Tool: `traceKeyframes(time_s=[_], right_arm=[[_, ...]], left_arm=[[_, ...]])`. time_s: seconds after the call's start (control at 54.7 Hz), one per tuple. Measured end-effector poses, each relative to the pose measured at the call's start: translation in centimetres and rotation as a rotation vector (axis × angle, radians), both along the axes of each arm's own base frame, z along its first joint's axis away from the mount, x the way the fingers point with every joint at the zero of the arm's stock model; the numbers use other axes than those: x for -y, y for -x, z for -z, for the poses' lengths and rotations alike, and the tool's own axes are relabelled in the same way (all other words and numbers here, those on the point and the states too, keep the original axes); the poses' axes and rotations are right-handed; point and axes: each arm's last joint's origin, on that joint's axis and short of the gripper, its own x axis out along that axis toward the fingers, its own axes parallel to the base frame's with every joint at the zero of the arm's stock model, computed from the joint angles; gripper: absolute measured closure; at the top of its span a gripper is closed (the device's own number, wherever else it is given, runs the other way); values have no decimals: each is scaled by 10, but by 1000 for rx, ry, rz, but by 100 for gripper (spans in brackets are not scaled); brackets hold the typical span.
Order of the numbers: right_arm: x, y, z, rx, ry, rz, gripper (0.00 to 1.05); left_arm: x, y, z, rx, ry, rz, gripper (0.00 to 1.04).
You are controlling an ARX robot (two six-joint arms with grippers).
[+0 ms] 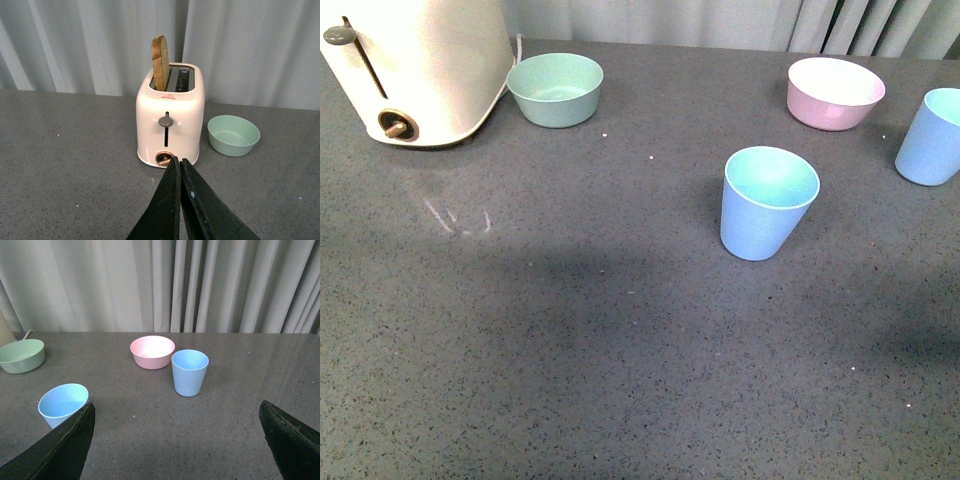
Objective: Stack blue cups with both arms
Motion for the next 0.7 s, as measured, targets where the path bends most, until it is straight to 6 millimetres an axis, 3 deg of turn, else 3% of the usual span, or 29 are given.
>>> traceKeyframes(time_s=[0.201,0.549,0.695], right_arm=[[0,0,0,0,0,0,9],[0,0,0,0,0,0,9],[0,0,0,0,0,0,9]], left_arm=[[-11,14,5,2,-1,0,103],[-12,36,19,2,-2,5,103],[-12,43,16,14,-2,4,103]])
